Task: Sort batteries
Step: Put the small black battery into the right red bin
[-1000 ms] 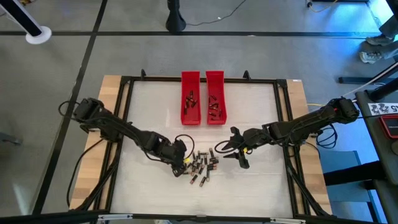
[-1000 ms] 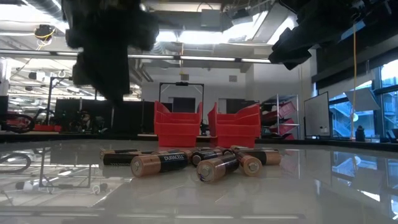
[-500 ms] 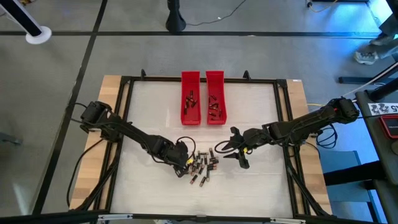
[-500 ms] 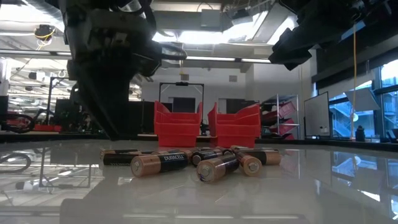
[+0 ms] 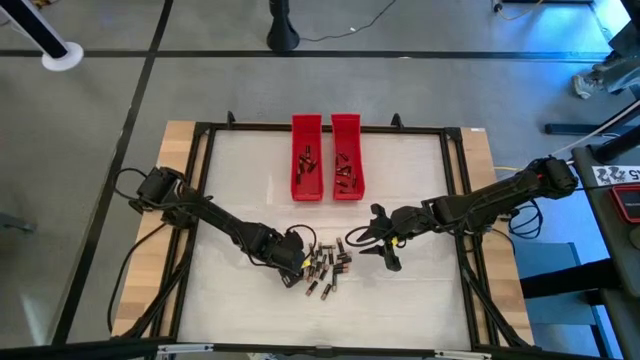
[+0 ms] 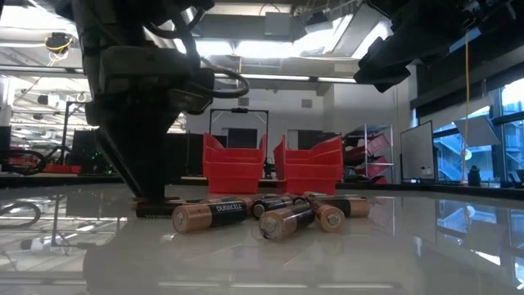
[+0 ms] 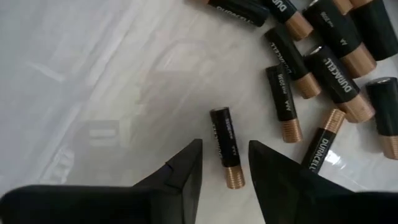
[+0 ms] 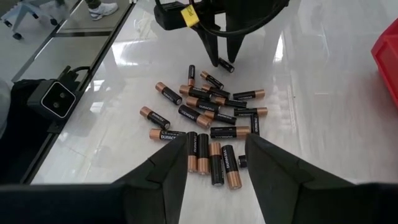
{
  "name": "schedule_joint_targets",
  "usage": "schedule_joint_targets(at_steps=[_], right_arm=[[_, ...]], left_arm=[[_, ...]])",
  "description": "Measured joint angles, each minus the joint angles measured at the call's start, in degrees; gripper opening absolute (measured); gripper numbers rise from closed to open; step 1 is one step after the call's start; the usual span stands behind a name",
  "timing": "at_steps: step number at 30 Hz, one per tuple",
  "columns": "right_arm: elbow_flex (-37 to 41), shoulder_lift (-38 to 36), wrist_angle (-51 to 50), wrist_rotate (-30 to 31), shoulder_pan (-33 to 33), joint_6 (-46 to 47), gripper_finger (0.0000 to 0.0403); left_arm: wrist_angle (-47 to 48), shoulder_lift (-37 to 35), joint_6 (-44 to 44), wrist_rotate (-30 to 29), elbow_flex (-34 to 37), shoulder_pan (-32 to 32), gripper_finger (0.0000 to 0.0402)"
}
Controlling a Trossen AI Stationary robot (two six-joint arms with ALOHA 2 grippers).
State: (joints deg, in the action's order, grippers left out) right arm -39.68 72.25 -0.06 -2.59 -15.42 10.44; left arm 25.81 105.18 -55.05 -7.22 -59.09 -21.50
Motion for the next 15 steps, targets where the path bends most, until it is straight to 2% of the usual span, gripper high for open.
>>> schedule_joint_targets(at_steps=[8,15], right_arm=[[0.0,0.0,0.0,0.0,0.0,0.0,0.0163],[0.0,0.0,0.0,0.0,0.0,0.0,0.0163]], left_arm=[[4.3,0.6,4.0,-5.1,-0.1,-0.8,0.0016],[4.1,1.8,9.8,-7.4,-0.1,-0.7,0.0017]])
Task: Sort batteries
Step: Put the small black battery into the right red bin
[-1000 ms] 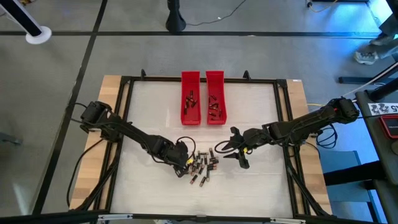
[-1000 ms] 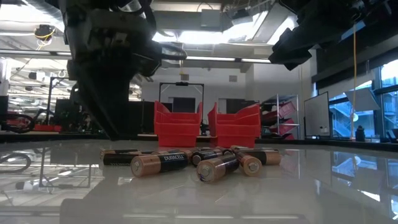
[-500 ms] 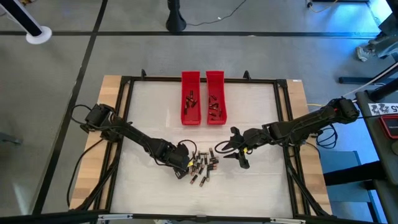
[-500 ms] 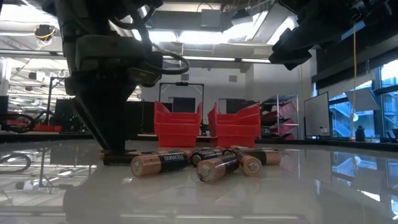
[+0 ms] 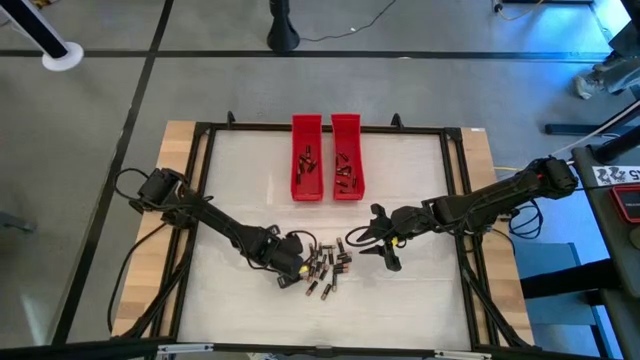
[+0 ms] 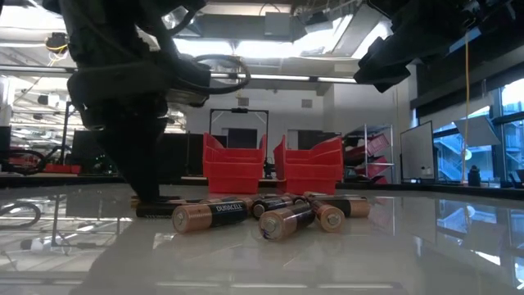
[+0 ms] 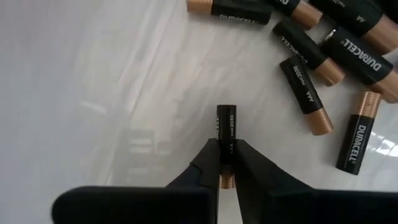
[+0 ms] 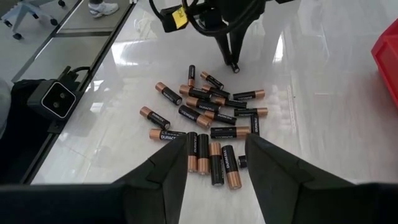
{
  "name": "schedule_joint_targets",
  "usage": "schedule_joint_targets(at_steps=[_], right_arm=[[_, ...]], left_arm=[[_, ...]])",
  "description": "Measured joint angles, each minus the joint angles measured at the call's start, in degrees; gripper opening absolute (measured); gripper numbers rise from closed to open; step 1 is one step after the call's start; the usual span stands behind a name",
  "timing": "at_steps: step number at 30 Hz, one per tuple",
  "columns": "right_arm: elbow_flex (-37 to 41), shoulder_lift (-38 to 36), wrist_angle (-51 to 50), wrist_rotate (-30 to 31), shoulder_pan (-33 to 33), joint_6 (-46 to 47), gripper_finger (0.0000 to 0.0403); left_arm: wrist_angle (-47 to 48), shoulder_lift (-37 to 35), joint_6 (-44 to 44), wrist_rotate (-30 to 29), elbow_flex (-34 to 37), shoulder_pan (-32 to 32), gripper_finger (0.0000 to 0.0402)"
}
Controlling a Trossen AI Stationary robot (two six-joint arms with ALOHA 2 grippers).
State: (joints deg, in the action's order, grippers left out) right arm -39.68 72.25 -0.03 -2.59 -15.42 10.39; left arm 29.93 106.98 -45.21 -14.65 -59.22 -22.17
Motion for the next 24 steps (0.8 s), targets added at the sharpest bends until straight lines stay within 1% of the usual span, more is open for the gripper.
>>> schedule_joint_targets(at_steps=[4,6,8,10,14,16,18,20,24], right_arm=[[0.0,0.0,0.0,0.0,0.0,0.0,0.0163],[0.0,0.0,0.0,0.0,0.0,0.0,0.0163],[0.0,0.0,0.0,0.0,0.0,0.0,0.0163],[0.0,0.0,0.0,0.0,0.0,0.0,0.0163],[0.0,0.0,0.0,0.0,0.0,0.0,0.0163],[0.0,0.0,0.0,0.0,0.0,0.0,0.0163],[0.0,0.0,0.0,0.0,0.0,0.0,0.0163],[0.0,0.0,0.0,0.0,0.0,0.0,0.0163],[0.0,0.0,0.0,0.0,0.0,0.0,0.0163]], left_arm=[[-3.9,-0.2,5.5,-0.4,0.2,-0.4,0.0015],[-5.5,0.4,8.8,-1.1,0.2,-1.1,0.0026],[-5.1,0.8,11.4,-2.7,0.2,-1.8,0.0041],[-4.3,1.3,12.9,-3.9,0.1,-2.2,0.0045],[-4.3,1.6,16.4,-4.1,0.0,-2.5,0.0027],[-4.7,1.6,17.0,-4.0,0.0,-2.5,0.0018],[-5.6,1.6,17.0,-4.0,0.1,-2.4,0.0018],[-6.1,1.6,17.0,-3.9,0.1,-2.4,0.0029],[-6.3,1.6,18.6,-3.6,0.2,-2.4,0.0064]])
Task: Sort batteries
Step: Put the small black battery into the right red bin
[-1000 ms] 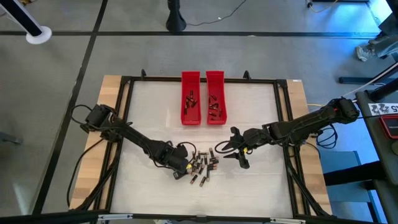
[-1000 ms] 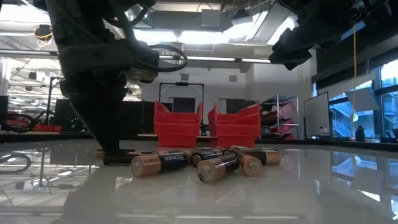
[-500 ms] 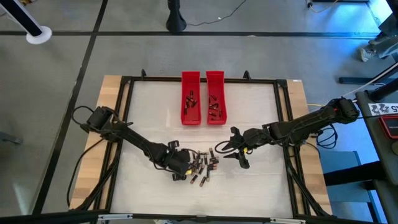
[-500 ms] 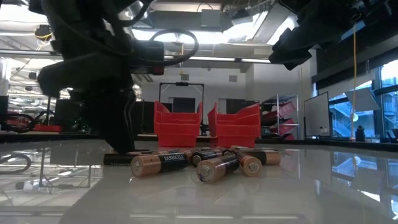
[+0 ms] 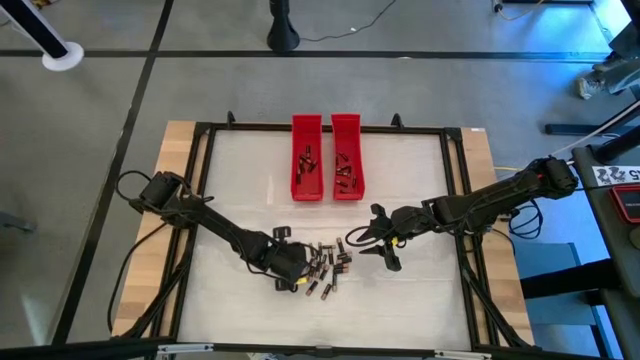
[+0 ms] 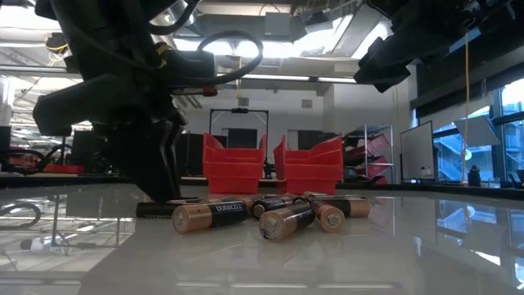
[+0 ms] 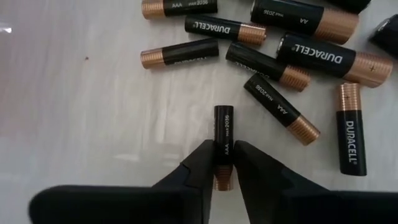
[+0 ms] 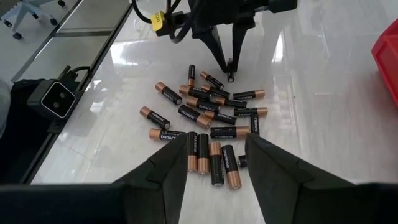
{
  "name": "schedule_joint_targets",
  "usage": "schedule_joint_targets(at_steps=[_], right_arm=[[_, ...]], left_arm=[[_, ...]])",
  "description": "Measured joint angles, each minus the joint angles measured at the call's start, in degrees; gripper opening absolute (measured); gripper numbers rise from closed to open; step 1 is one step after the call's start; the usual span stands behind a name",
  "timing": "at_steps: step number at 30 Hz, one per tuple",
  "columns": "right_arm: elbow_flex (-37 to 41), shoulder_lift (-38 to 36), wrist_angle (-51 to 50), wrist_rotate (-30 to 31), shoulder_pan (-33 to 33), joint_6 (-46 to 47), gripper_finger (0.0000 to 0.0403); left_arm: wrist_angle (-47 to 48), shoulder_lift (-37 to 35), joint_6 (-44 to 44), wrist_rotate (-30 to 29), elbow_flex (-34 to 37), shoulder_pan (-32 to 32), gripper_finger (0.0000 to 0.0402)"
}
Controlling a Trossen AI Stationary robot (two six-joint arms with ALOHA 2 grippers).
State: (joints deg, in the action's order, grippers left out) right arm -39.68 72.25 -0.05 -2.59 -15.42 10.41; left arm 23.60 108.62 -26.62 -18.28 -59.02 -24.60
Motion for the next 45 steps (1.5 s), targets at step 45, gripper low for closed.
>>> schedule_joint_targets(at_steps=[45], right_arm=[[0.0,0.0,-0.1,0.7,0.1,-1.6,0.0163]], left_arm=[[-44.2,-4.0,9.1,15.3,-3.8,45.8,0.0012]])
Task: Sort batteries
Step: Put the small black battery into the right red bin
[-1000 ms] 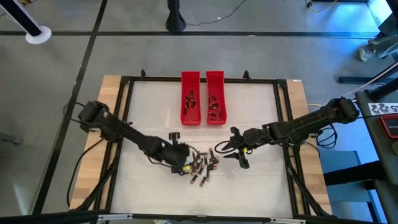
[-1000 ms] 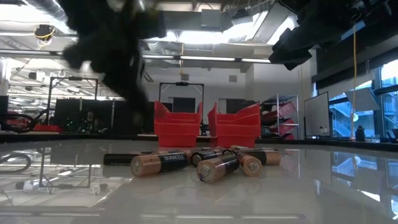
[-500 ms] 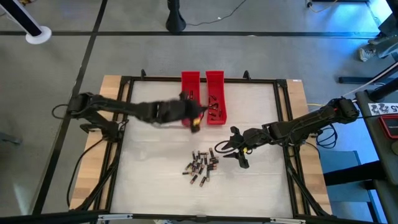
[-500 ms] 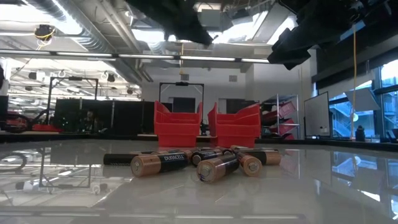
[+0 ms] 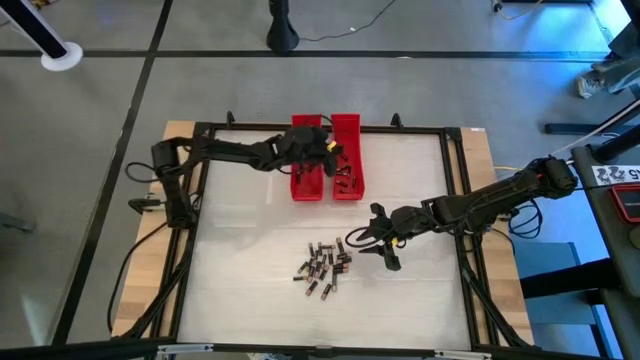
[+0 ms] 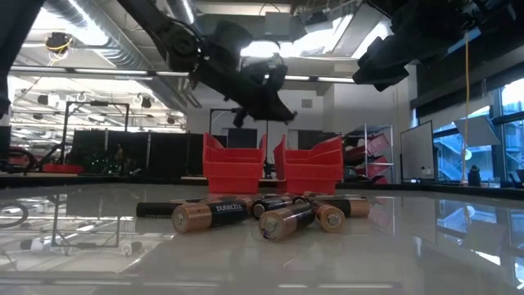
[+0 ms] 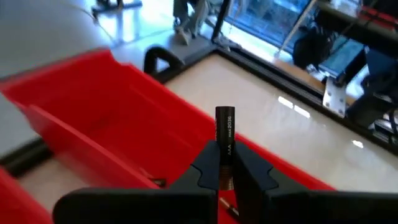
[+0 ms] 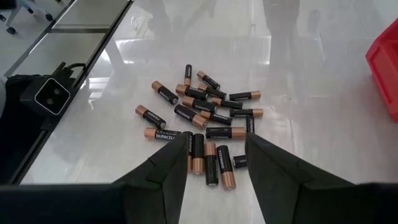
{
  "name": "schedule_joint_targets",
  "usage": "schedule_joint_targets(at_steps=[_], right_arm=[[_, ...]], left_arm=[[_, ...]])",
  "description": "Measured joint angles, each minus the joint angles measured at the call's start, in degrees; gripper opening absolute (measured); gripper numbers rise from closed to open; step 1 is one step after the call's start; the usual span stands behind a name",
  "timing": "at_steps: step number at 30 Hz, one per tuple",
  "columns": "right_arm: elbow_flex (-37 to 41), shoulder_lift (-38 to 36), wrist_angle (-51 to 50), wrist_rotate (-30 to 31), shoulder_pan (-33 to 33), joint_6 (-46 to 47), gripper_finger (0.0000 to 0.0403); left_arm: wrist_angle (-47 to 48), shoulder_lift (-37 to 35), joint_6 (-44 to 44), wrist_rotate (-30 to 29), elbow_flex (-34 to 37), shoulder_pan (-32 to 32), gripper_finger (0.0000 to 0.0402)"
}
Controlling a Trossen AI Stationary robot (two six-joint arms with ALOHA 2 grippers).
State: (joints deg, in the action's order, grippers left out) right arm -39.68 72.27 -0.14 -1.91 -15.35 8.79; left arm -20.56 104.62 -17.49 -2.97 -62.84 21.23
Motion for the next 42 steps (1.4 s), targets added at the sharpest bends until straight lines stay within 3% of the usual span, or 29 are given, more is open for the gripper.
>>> schedule_joint_targets(at_steps=[3,13,21,29,37,42], right_arm=[[0.0,0.0,0.0,0.1,0.0,0.0,0.0163],[0.0,0.0,-0.5,0.7,0.0,-0.1,0.0163],[0.0,0.0,-1.2,1.0,0.0,0.2,0.0163],[0.0,0.0,-1.7,1.0,0.0,1.3,0.0163],[0.0,0.0,-1.4,1.3,0.0,1.1,0.0163],[0.0,0.0,-0.7,1.5,0.0,0.8,0.0163]], left_arm=[[0.2,2.2,-0.6,0.5,-1.3,-0.2,0.0015],[0.1,2.7,1.8,0.4,-2.5,-1.1,0.0086],[3.8,0.3,3.0,3.3,-2.5,-1.5,0.0104],[26.9,-11.7,10.8,3.9,-2.5,-8.1,0.0092],[53.7,-15.2,4.9,3.4,-2.5,-20.7,0.0086],[57.3,-12.4,21.0,2.0,-1.4,-29.8,0.0086]])
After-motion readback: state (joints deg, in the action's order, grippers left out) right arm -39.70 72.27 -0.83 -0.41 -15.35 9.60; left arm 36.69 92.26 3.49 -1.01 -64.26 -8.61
